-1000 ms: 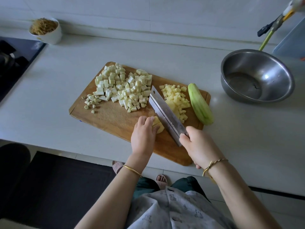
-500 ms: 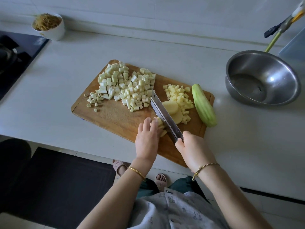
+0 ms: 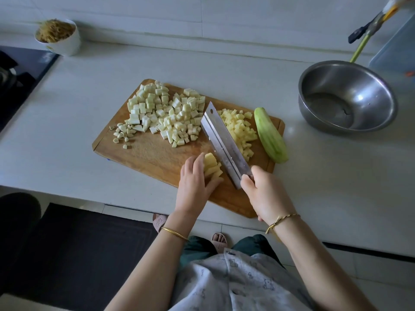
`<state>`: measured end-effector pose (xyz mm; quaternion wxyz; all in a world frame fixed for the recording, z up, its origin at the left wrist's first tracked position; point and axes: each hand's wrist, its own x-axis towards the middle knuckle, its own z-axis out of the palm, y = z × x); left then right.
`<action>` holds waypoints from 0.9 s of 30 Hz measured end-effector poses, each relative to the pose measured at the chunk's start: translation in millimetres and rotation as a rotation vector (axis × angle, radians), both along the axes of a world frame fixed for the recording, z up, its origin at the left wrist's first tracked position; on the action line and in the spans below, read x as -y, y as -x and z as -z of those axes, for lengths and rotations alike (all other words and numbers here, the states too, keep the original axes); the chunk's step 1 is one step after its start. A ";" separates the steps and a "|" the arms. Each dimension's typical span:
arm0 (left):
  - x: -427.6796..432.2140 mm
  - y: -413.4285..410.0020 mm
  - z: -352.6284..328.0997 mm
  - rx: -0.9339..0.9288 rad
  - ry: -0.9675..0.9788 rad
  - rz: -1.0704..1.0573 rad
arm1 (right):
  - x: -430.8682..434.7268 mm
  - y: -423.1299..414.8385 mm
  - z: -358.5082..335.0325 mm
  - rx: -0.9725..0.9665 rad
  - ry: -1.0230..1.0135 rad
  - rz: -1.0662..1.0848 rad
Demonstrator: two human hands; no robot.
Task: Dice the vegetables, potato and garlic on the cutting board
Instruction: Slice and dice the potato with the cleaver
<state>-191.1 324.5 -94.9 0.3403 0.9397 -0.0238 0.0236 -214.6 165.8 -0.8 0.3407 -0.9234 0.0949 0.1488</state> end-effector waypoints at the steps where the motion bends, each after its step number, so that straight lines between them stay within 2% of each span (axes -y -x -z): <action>1: 0.4 0.4 0.3 0.001 -0.021 0.001 | -0.2 0.9 -2.1 0.012 0.006 -0.011; 11: 2.1 -1.2 5.8 0.095 -0.068 -0.008 | -1.9 3.0 1.4 -0.054 0.065 -0.067; 21: 0.7 -5.5 5.5 0.113 -0.064 0.014 | -8.0 -8.8 3.6 -0.089 0.162 -0.137; 27: 1.1 -4.7 5.6 0.118 -0.050 0.013 | -10.6 -4.4 15.2 -0.098 0.138 -0.115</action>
